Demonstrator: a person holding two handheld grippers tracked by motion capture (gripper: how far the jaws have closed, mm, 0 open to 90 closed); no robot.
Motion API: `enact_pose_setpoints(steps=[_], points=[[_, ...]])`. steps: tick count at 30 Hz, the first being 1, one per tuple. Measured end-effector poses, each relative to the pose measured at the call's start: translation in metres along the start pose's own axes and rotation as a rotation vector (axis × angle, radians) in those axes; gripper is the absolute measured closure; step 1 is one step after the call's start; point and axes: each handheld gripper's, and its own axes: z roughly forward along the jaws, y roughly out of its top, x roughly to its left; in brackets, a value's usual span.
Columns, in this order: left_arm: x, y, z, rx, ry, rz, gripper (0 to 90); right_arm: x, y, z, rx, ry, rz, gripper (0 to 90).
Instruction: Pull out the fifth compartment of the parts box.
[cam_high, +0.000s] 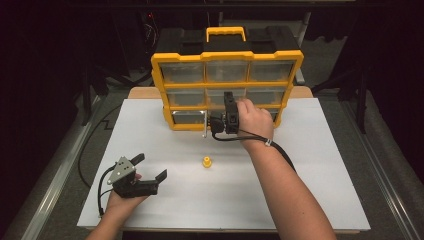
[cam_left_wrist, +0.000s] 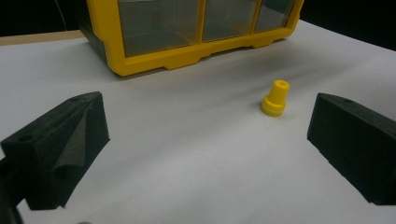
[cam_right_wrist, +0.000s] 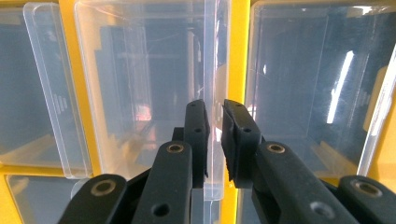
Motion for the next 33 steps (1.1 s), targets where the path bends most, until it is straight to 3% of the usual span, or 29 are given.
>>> enact_pose_setpoints(steps=[4, 10, 19, 25, 29, 33], points=[[0.0, 0.0, 0.0, 0.004, 0.003, 0.004, 0.1, -0.001, 0.0, 0.0, -0.004, 0.009, 0.002, 80.5], [0.0, -0.001, 0.001, 0.01, -0.003, 0.003, 0.1, -0.002, -0.001, 0.0, 0.005, 0.046, 0.016, 70.2], [-0.001, -0.001, 0.001, 0.011, -0.005, 0.0, 0.1, -0.006, -0.001, -0.001, 0.001, 0.073, 0.037, 50.4], [-0.001, -0.001, 0.002, 0.009, -0.005, -0.002, 0.1, -0.013, 0.001, 0.005, 0.012, 0.089, 0.039, 32.1], [0.0, -0.001, 0.001, 0.013, -0.006, 0.004, 0.1, -0.013, 0.002, 0.009, 0.018, 0.12, 0.045, 32.8], [0.0, -0.001, 0.001, 0.014, -0.003, 0.011, 0.1, -0.013, 0.002, 0.009, 0.018, 0.135, 0.034, 43.3]])
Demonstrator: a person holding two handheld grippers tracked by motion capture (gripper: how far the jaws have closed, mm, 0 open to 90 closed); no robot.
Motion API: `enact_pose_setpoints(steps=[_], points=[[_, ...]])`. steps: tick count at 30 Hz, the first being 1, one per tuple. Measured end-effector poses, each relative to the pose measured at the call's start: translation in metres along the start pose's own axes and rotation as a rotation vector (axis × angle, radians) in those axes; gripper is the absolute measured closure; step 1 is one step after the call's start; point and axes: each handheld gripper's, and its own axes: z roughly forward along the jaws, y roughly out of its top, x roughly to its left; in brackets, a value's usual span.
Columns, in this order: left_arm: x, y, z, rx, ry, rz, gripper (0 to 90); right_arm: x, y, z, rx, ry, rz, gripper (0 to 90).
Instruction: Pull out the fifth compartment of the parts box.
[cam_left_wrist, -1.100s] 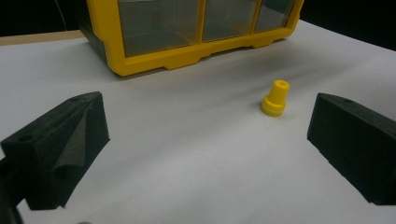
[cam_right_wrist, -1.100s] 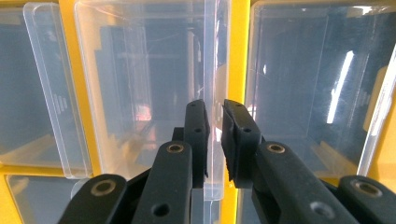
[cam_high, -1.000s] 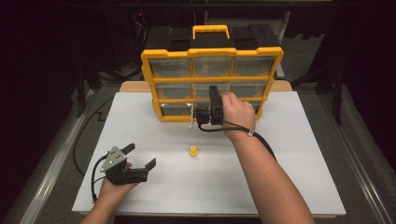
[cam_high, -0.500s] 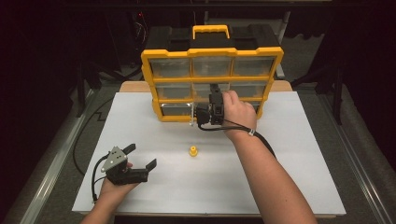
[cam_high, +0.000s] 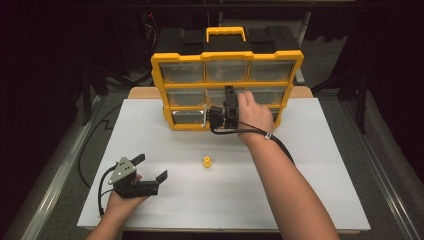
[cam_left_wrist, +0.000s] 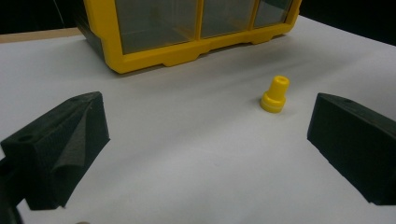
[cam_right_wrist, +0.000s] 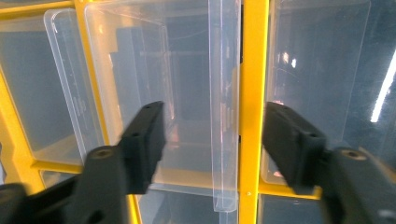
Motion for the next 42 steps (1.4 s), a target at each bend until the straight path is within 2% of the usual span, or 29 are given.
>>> enact_pose_setpoints(steps=[5, 13, 19, 32, 36, 37, 42], points=[[0.001, 0.0, 0.0, -0.002, 0.002, -0.001, 0.1, -0.002, -0.002, 0.0, 0.005, 0.011, -0.004, 57.1], [0.001, 0.0, -0.001, -0.011, 0.002, -0.013, 0.1, -0.002, -0.002, -0.002, 0.014, -0.018, -0.019, 76.3], [0.001, 0.0, -0.001, -0.015, 0.0, -0.024, 0.1, -0.001, -0.003, -0.007, 0.007, -0.02, -0.034, 77.3], [0.001, 0.001, -0.003, -0.02, 0.002, -0.026, 0.1, 0.007, -0.006, -0.038, -0.015, -0.024, -0.022, 77.4], [0.001, 0.001, -0.003, -0.02, -0.003, -0.029, 0.1, 0.008, -0.008, -0.047, -0.029, -0.029, -0.032, 77.4], [0.001, 0.001, -0.003, -0.018, -0.006, -0.029, 0.1, 0.01, -0.008, -0.049, -0.027, -0.029, -0.021, 77.4], [0.002, 0.001, -0.003, -0.017, -0.007, -0.028, 0.1, 0.013, -0.01, -0.058, -0.042, -0.039, -0.03, 77.4]])
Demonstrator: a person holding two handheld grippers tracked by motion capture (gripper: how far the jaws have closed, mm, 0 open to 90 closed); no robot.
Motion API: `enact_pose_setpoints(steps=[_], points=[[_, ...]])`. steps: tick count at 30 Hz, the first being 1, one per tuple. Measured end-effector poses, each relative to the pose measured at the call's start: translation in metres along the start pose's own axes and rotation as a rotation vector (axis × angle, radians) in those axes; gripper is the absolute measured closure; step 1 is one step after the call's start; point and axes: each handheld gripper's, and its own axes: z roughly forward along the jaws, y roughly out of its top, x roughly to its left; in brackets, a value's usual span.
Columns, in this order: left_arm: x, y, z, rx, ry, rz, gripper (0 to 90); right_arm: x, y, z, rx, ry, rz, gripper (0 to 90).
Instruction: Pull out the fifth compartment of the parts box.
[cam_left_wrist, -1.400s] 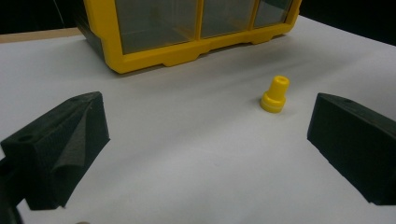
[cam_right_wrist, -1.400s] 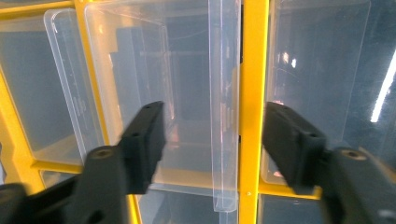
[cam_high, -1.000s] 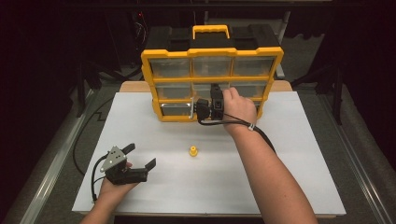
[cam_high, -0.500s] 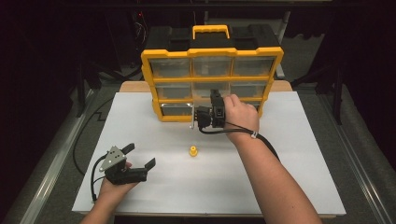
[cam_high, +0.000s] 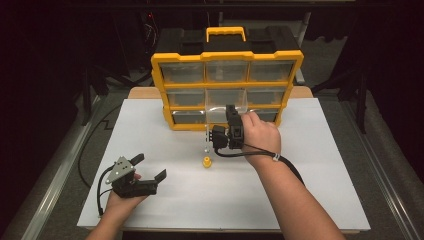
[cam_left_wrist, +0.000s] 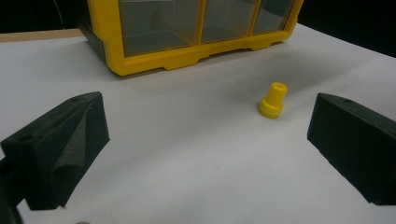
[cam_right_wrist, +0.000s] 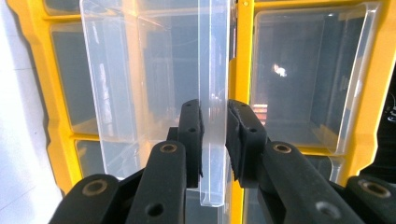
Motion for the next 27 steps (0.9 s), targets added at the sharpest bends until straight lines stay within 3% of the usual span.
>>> enact_pose_setpoints(steps=[27], points=[[0.001, 0.0, -0.002, -0.001, -0.013, 0.005, 0.1, 0.01, -0.005, -0.025, -0.027, -0.006, -0.003, 77.2]])
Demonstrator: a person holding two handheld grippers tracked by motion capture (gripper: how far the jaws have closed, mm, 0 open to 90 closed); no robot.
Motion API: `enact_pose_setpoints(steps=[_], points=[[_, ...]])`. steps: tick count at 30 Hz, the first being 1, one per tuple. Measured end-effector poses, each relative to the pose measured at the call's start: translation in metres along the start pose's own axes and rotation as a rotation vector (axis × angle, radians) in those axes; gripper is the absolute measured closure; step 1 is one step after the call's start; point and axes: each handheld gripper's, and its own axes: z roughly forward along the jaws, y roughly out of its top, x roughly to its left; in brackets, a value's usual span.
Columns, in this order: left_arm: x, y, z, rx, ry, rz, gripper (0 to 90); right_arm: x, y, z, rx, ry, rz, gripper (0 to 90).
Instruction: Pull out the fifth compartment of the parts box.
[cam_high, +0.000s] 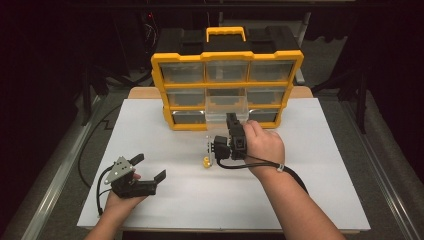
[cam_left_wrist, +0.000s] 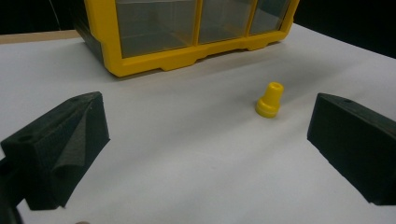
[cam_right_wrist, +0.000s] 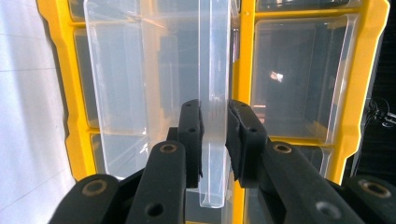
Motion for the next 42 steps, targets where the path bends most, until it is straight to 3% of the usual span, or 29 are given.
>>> enact_pose_setpoints(steps=[16, 18, 28, 36, 42], points=[[-0.001, 0.0, 0.0, -0.003, 0.001, -0.009, 0.1, 0.002, -0.001, 0.0, -0.008, -0.007, 0.005, 75.4], [-0.001, 0.0, 0.0, 0.002, 0.001, -0.007, 0.1, 0.0, -0.002, 0.0, -0.01, -0.001, 0.003, 69.8], [0.001, -0.002, 0.001, 0.011, 0.02, 0.0, 0.1, 0.0, -0.007, -0.009, -0.022, 0.013, 0.009, 59.0], [-0.005, -0.002, -0.002, 0.041, 0.035, 0.032, 0.1, 0.014, -0.022, -0.024, -0.017, 0.049, 0.018, 54.7], [-0.004, -0.001, -0.002, 0.03, 0.033, 0.013, 0.1, 0.031, -0.04, -0.03, -0.004, 0.088, 0.03, 52.6]])
